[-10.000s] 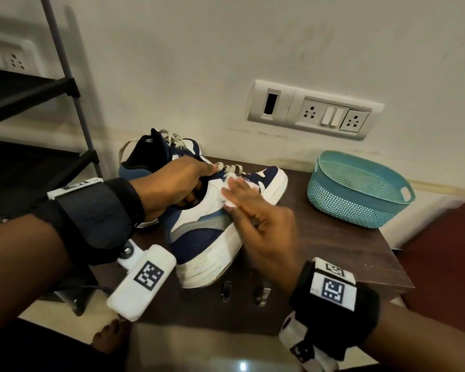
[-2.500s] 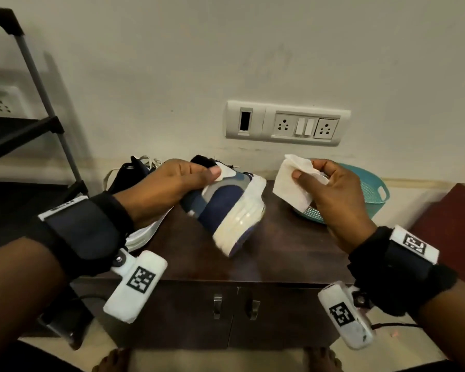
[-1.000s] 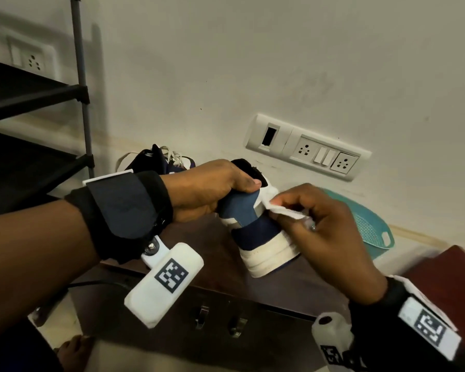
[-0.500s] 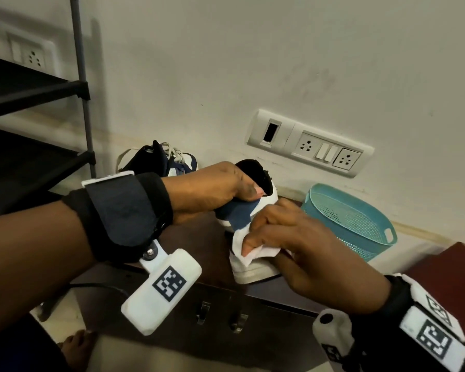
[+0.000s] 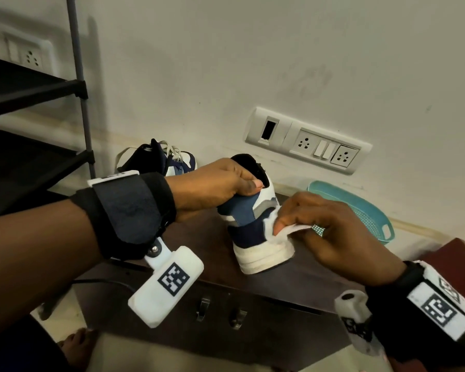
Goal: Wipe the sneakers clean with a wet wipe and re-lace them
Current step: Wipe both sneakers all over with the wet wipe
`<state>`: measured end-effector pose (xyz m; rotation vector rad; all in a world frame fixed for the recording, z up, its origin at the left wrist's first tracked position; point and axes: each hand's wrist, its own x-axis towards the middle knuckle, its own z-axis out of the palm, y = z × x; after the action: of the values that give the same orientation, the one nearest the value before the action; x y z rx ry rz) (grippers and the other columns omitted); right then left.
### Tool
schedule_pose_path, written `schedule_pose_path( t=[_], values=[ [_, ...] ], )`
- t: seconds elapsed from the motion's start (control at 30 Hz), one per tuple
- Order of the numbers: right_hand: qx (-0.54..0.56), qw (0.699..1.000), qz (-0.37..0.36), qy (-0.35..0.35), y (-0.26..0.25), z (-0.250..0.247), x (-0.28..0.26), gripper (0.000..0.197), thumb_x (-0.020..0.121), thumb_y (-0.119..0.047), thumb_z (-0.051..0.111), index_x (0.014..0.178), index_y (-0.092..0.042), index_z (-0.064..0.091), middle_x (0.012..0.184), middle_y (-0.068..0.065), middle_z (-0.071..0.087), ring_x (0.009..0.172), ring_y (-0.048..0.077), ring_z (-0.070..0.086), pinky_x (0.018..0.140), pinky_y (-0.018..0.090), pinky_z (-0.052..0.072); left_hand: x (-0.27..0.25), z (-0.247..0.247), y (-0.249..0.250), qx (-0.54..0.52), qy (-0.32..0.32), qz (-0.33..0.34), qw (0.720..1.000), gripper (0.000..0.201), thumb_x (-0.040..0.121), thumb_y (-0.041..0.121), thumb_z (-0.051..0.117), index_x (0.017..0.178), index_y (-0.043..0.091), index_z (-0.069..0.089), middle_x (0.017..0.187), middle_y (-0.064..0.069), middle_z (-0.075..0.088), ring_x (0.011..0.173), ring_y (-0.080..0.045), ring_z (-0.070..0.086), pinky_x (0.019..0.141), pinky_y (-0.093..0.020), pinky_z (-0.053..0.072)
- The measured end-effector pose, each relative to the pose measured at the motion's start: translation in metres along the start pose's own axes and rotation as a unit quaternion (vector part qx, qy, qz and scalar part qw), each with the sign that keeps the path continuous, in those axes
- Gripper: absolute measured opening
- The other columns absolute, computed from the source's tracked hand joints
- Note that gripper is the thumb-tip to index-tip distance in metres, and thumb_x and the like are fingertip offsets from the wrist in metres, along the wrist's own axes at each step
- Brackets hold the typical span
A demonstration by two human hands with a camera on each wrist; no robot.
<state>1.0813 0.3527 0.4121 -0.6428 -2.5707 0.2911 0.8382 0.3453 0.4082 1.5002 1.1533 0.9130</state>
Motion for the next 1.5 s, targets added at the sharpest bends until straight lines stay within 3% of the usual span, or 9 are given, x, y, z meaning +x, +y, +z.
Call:
schedule_pose_path(
  t=[0.1, 0.3, 0.67, 0.87, 0.97, 1.1, 1.17, 1.33, 1.5],
  values=[
    [-0.047, 0.991, 0.128, -0.002, 0.024, 0.003, -0.009, 0.029, 0.091, -0.003, 0.069, 0.096, -0.030, 0.079, 0.094, -0.017, 0.073, 0.091, 0.006, 0.068, 0.080, 0.035, 0.056, -0.003, 0.000, 0.002, 0.012, -0.008, 0.000, 1.000, 0.026, 0.102, 0.011, 0.055, 0.102, -0.012, 0.069, 0.107, -0.027, 0.071, 0.095, -0.033, 0.068, 0.098, -0.046, 0.050],
    [0.133, 0.917, 0.244, 0.287, -0.004, 0.016, 0.006, 0.025, 0.096, -0.013, 0.069, 0.092, -0.036, 0.077, 0.084, -0.022, 0.076, 0.080, -0.001, 0.070, 0.072, 0.017, 0.055, -0.004, 0.000, 0.003, -0.056, 0.010, -0.028, 0.998, 0.033, 0.104, 0.016, 0.052, 0.118, -0.011, 0.066, 0.121, -0.025, 0.069, 0.123, -0.040, 0.060, 0.112, -0.052, 0.043],
    [-0.131, 0.976, 0.021, 0.175, -0.044, 0.066, 0.012, 0.036, 0.097, -0.017, 0.058, 0.131, -0.010, 0.068, 0.142, 0.005, 0.060, 0.140, 0.017, 0.049, 0.118, 0.037, 0.036, -0.005, 0.004, 0.004, -0.254, -0.014, -0.080, 0.964, 0.022, 0.102, 0.009, 0.047, 0.120, 0.003, 0.058, 0.099, -0.018, 0.057, 0.083, -0.025, 0.058, 0.072, -0.031, 0.051],
    [-0.186, 0.974, -0.127, 0.003, -0.031, 0.052, 0.006, 0.032, 0.096, -0.008, 0.064, 0.128, -0.013, 0.070, 0.142, 0.003, 0.062, 0.145, 0.018, 0.044, 0.121, 0.042, 0.033, -0.001, -0.008, -0.003, -0.306, 0.021, -0.090, 0.948, 0.036, 0.100, 0.020, 0.052, 0.131, 0.002, 0.055, 0.120, -0.017, 0.051, 0.105, -0.031, 0.046, 0.104, -0.045, 0.041],
    [0.080, 0.988, 0.016, 0.128, -0.047, 0.033, 0.006, 0.026, 0.094, -0.004, 0.070, 0.115, -0.019, 0.076, 0.118, -0.008, 0.075, 0.118, 0.011, 0.067, 0.102, 0.031, 0.052, 0.001, -0.006, -0.004, -0.289, 0.029, -0.093, 0.952, 0.037, 0.093, 0.022, 0.060, 0.123, 0.000, 0.057, 0.125, -0.023, 0.054, 0.110, -0.044, 0.051, 0.106, -0.041, 0.040],
    [0.357, 0.835, 0.194, 0.371, -0.030, -0.007, 0.013, 0.019, 0.098, -0.015, 0.063, 0.109, -0.005, 0.076, 0.106, 0.016, 0.077, 0.101, 0.032, 0.074, 0.093, 0.050, 0.059, 0.003, 0.002, -0.005, -0.261, 0.044, -0.083, 0.961, 0.036, 0.103, 0.017, 0.052, 0.131, -0.005, 0.060, 0.133, -0.025, 0.062, 0.128, -0.034, 0.059, 0.114, -0.045, 0.043],
    [0.325, 0.814, 0.199, 0.438, -0.020, -0.021, 0.014, 0.017, 0.099, -0.017, 0.064, 0.106, -0.009, 0.077, 0.108, 0.021, 0.075, 0.097, 0.028, 0.071, 0.093, 0.054, 0.058, 0.003, 0.007, -0.005, -0.242, 0.034, -0.087, 0.966, 0.035, 0.102, 0.018, 0.054, 0.129, -0.003, 0.061, 0.128, -0.021, 0.067, 0.122, -0.030, 0.063, 0.109, -0.040, 0.047],
    [0.138, 0.903, 0.193, 0.357, -0.016, 0.004, 0.007, 0.022, 0.099, -0.014, 0.065, 0.093, -0.033, 0.075, 0.083, -0.025, 0.075, 0.080, -0.006, 0.068, 0.072, 0.013, 0.052, 0.004, 0.009, 0.004, -0.119, 0.072, -0.060, 0.988, 0.030, 0.101, 0.019, 0.057, 0.119, -0.003, 0.066, 0.118, -0.021, 0.071, 0.115, -0.033, 0.066, 0.109, -0.049, 0.047],
    [0.269, 0.851, 0.290, 0.345, 0.000, 0.010, -0.005, 0.015, 0.099, -0.019, 0.063, 0.105, -0.021, 0.077, 0.101, 0.001, 0.079, 0.100, 0.022, 0.075, 0.089, 0.044, 0.060, 0.001, -0.004, 0.019, -0.088, 0.080, -0.043, 0.992, 0.031, 0.102, 0.022, 0.058, 0.113, -0.005, 0.069, 0.112, -0.021, 0.072, 0.110, -0.033, 0.068, 0.101, -0.043, 0.052]
  ],
)
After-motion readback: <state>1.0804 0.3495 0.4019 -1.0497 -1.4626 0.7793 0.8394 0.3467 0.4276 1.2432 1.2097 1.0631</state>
